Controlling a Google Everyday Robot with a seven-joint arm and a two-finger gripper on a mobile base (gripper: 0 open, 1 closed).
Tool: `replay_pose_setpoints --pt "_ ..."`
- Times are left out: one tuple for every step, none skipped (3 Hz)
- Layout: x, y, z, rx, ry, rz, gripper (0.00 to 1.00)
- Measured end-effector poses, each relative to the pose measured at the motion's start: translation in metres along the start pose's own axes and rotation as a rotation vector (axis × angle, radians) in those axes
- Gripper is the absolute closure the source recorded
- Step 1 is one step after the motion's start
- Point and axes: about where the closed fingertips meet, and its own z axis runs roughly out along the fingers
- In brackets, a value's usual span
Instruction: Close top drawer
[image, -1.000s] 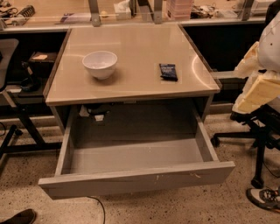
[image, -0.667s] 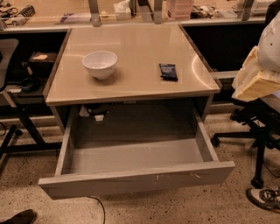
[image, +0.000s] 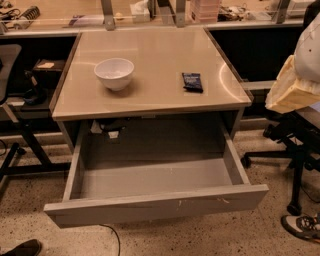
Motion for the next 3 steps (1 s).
replay_pose_setpoints --pt "0.017 0.027 0.008 -0.024 0.038 0.026 1.0" --pt "0.045 0.075 0.035 -0.105 0.1 0.08 1.0" --pt "0.068 0.117 0.079 -0.218 0.149 0.108 1.0"
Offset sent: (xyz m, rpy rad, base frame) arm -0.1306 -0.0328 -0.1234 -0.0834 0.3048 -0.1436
